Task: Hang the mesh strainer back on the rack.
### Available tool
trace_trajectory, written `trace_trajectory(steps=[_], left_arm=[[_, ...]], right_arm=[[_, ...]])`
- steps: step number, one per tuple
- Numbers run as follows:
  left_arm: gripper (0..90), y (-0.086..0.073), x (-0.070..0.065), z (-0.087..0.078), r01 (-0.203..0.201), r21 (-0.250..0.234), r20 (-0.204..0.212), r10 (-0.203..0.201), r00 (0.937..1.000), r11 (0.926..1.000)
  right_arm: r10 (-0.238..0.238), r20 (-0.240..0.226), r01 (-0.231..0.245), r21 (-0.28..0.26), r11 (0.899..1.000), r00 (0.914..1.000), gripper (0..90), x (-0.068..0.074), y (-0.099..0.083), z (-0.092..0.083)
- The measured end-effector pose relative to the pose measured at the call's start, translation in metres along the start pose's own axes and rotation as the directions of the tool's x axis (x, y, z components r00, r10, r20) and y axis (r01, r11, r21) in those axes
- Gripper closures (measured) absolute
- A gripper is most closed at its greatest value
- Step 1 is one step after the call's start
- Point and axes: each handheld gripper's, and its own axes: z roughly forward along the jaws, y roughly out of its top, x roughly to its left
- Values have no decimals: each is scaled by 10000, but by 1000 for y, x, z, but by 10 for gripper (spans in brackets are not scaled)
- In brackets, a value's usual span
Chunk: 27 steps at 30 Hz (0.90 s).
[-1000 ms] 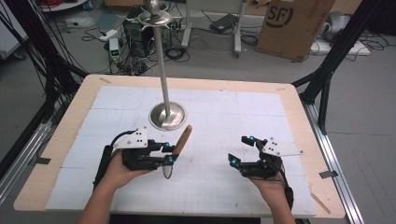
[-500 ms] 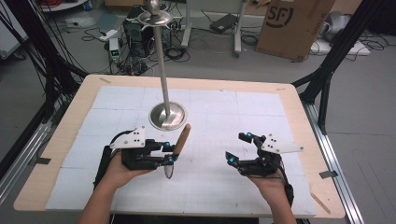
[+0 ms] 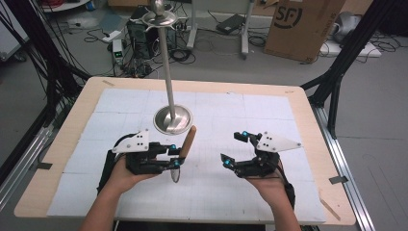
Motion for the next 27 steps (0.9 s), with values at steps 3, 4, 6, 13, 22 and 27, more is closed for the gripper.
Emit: trace_trajectory(steps=[3, 4, 6, 13, 22, 27], left_arm=[[684, 0, 0, 2, -27, -24, -45, 27, 10000, 10000], [684, -1, -1, 3, 16, -28, -60, -16, 10000, 10000], [684, -2, 0, 6, 13, 11, -66, -13, 10000, 10000], [684, -4, 0, 14, -4, 96, 21, 4, 10000, 10000], [684, -3, -3, 22, -169, -194, 339, 175, 9993, 9997], [684, -3, -3, 24, -136, -264, 526, 150, 9985, 9996]], right_arm=[[-43, -139, 43, 33, 10000, 9999, 152, 1, 4, 3], [-56, -159, 56, 26, 10000, 9999, 152, 1, 5, 4], [-33, -304, 29, -106, 9999, 9995, 152, 0, 9, 5], [-49, -782, 29, -265, 9996, 9969, 155, 1, 15, 8], [-85, -1293, 42, -336, 9994, 9916, 159, 5, 20, 14], [-181, -1871, 117, -353, 9993, 9822, 186, 10, 23, 16]])
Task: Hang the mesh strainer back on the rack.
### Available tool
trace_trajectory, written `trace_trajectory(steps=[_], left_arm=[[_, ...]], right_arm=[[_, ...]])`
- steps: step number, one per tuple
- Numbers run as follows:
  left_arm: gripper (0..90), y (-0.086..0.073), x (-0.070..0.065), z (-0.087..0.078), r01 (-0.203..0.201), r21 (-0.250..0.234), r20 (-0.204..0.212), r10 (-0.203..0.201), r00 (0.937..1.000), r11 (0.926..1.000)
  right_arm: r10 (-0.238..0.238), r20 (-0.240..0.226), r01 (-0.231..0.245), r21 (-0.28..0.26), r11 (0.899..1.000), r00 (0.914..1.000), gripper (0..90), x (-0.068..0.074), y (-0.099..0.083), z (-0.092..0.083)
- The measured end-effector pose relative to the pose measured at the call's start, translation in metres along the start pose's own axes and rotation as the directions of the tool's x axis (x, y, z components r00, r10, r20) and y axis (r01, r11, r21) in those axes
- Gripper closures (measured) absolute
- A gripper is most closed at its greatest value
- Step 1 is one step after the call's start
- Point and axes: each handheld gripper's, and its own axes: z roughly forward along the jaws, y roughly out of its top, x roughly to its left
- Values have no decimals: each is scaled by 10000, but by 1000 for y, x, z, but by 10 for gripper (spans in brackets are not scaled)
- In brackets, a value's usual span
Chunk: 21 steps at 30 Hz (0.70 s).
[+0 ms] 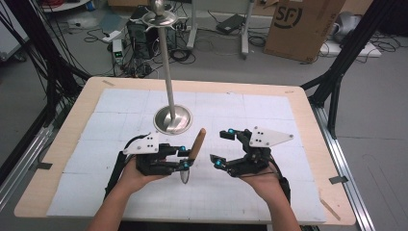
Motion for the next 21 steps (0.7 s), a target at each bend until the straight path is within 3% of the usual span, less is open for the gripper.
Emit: trace_trajectory(steps=[16, 21], left_arm=[[684, -2, -3, 2, -107, -92, 305, 110, 9995, 9999], [684, -1, -4, 2, -146, -194, 397, 154, 9991, 9997]], right_arm=[[-39, -1033, 38, -13, 10000, 9946, 320, 1, 2, 12], [31, -1150, -33, -20, 10000, 9934, 352, 2, 2, 17]])
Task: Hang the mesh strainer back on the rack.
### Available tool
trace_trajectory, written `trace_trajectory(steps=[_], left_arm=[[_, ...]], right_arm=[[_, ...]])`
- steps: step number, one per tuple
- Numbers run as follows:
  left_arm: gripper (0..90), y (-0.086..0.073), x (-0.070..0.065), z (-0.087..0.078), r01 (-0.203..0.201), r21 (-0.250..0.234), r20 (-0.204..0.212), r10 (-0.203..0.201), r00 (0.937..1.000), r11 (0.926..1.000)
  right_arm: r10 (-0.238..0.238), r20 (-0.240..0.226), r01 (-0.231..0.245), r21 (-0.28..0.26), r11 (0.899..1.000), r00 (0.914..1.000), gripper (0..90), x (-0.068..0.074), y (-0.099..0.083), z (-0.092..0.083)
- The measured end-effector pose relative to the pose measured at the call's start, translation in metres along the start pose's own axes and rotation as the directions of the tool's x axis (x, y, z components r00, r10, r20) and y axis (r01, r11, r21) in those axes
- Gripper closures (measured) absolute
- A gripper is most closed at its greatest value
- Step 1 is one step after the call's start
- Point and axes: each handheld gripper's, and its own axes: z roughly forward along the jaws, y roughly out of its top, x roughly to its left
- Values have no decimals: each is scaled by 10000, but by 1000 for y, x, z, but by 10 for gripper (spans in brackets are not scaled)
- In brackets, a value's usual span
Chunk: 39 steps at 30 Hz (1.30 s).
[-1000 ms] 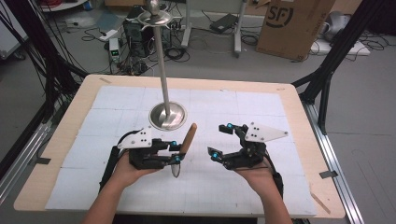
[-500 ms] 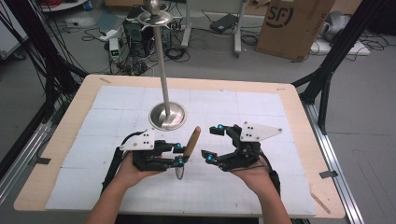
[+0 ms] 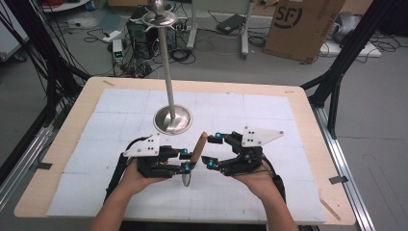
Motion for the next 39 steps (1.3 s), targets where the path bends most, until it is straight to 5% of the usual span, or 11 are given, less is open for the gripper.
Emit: trace_trajectory(steps=[15, 32, 39], left_arm=[[684, -1, -1, 3, -7, 32, 36, 7, 10000, 10000], [684, -3, -3, 5, -57, 37, 157, 57, 9999, 10000], [684, -3, -3, 6, -108, 100, 206, 106, 9997, 9999]], right_arm=[[179, -602, -181, -40, 9998, 9980, 460, 3, 0, 9], [165, -770, -172, -80, 9998, 9969, 656, 6, -1, 12], [197, -770, -208, -135, 9997, 9968, 660, 6, -1, 14]])
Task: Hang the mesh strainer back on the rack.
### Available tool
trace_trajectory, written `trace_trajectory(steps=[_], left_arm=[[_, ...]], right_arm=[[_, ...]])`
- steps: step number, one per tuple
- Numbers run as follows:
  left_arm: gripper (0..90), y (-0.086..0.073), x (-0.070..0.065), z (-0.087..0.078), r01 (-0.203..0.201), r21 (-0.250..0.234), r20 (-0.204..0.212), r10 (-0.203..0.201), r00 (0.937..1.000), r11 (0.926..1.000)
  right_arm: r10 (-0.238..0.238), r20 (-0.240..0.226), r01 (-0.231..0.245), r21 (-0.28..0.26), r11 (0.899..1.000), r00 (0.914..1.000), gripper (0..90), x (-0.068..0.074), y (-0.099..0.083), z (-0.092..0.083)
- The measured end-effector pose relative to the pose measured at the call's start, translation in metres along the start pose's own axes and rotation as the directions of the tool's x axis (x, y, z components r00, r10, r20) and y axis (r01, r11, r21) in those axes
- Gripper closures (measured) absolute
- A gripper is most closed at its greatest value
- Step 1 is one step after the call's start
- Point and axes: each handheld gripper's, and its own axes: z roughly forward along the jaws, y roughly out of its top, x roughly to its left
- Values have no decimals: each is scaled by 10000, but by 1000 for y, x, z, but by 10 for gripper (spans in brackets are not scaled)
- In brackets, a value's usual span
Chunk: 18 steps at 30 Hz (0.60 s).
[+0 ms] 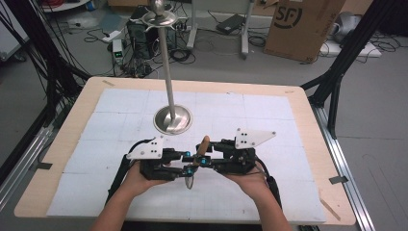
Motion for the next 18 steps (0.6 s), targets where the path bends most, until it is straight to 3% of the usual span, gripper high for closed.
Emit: trace_trajectory(steps=[8, 13, 18], left_arm=[[684, 0, 0, 0, 38, -40, 47, -38, 10000, 10000], [685, 1, 1, -2, 175, -360, 208, -168, 9996, 9992], [685, 1, 1, -3, 180, -343, 173, -174, 9997, 9992]], right_arm=[[-34, -111, 33, -49, 10000, 9999, 674, 1, 0, 2], [-71, -62, 71, -34, 10000, 10000, 634, 2, 0, 3], [-109, -74, 109, -37, 9999, 9999, 669, 2, 1, 3]])
